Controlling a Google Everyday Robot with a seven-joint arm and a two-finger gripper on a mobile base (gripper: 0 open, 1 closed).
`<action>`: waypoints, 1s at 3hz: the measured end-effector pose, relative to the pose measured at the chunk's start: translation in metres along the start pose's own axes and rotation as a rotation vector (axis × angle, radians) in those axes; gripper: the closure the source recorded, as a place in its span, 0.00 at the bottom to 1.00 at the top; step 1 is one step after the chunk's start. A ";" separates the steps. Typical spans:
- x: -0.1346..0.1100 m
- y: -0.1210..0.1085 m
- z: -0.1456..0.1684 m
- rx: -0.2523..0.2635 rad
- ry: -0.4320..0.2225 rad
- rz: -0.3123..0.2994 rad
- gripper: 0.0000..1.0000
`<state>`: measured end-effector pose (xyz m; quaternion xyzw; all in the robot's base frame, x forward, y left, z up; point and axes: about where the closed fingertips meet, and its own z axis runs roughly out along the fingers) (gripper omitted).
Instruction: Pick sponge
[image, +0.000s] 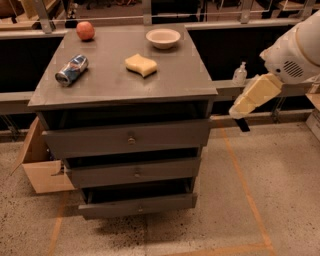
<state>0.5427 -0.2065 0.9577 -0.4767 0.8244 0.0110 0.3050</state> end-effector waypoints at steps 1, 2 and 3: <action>-0.018 -0.024 0.043 0.072 -0.066 0.088 0.00; -0.037 -0.045 0.075 0.140 -0.144 0.163 0.00; -0.082 -0.061 0.091 0.174 -0.238 0.174 0.00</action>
Offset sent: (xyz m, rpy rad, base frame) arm 0.1358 0.0404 -0.0383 0.2421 -0.2409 -0.2642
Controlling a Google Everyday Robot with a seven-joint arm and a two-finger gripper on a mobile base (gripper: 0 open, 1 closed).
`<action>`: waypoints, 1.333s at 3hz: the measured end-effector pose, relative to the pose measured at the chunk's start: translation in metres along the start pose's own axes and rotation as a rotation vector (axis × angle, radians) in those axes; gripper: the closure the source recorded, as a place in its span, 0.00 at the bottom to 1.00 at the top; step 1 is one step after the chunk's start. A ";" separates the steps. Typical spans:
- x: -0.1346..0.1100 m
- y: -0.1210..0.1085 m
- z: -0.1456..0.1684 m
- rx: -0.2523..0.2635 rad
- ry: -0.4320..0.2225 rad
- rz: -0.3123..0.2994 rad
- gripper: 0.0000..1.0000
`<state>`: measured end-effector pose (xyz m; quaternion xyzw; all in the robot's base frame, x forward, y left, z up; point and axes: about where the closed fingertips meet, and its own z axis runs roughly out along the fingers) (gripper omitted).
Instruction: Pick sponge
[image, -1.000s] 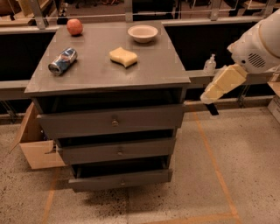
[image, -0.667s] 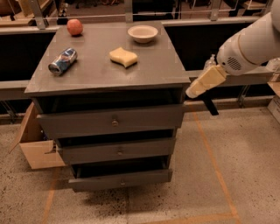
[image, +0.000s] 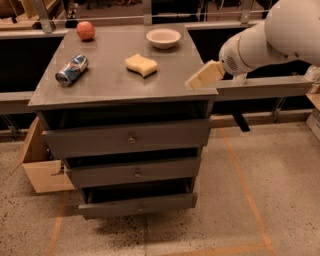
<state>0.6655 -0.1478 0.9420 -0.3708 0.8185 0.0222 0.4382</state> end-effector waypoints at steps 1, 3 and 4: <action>-0.040 0.007 0.027 -0.029 -0.095 -0.021 0.00; -0.075 0.015 0.063 -0.063 -0.176 -0.045 0.00; -0.066 0.020 0.072 -0.032 -0.168 -0.012 0.00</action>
Offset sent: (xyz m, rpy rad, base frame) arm 0.0906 0.1164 0.0153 0.1459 -0.1568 0.1859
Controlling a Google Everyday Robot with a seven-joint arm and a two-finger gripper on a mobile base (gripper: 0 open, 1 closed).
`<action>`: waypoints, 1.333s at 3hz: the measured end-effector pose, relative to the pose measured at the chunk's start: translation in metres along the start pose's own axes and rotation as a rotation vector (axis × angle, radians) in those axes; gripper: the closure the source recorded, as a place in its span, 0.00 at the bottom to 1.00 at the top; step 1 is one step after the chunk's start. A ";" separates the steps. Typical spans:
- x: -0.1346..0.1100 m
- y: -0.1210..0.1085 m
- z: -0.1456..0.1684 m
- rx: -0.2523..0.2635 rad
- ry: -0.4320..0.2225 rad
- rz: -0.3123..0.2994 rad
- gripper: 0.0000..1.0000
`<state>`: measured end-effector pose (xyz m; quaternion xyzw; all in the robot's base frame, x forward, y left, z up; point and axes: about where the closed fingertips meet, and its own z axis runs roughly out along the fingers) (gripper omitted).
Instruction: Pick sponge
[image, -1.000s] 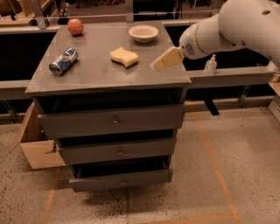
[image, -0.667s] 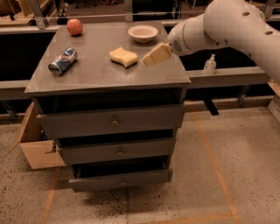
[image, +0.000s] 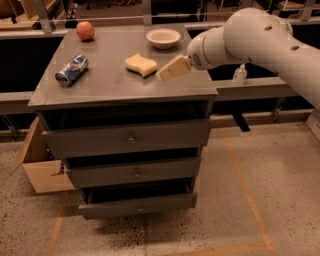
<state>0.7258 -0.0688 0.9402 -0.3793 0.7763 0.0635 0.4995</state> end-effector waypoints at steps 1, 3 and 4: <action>0.004 0.014 0.035 0.010 -0.053 0.048 0.00; 0.006 0.030 0.083 -0.048 -0.124 0.064 0.00; 0.004 0.032 0.099 -0.082 -0.169 0.093 0.00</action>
Offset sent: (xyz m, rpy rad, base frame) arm 0.0469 0.0598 -0.0585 0.1473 -0.0545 0.0209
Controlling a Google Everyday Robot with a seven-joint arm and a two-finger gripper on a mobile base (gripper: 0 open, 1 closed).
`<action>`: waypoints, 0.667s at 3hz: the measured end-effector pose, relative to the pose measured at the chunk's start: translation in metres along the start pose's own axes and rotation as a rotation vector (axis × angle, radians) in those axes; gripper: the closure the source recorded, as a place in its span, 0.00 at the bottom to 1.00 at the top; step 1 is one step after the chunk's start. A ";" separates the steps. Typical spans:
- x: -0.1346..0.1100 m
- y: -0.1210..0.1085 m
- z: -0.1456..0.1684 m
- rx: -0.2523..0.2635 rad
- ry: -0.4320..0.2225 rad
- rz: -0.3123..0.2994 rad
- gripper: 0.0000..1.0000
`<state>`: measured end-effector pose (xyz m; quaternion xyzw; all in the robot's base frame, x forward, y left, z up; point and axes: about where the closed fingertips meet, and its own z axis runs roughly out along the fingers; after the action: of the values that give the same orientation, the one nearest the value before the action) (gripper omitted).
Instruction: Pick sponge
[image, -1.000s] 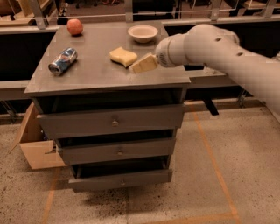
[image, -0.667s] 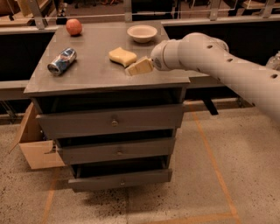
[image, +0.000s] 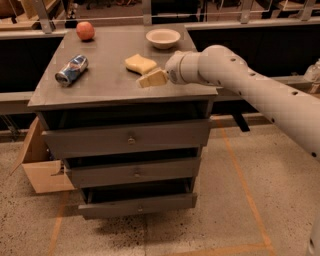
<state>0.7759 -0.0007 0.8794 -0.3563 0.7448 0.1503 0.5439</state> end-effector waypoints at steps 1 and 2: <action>0.001 0.000 0.016 -0.014 -0.059 0.050 0.00; 0.005 -0.008 0.032 0.000 -0.097 0.089 0.00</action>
Offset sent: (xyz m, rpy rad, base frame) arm 0.0483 0.0087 -0.0227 0.1900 -0.0263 -0.0516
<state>0.8033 0.0114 0.8646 -0.3152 0.7326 0.1915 0.5721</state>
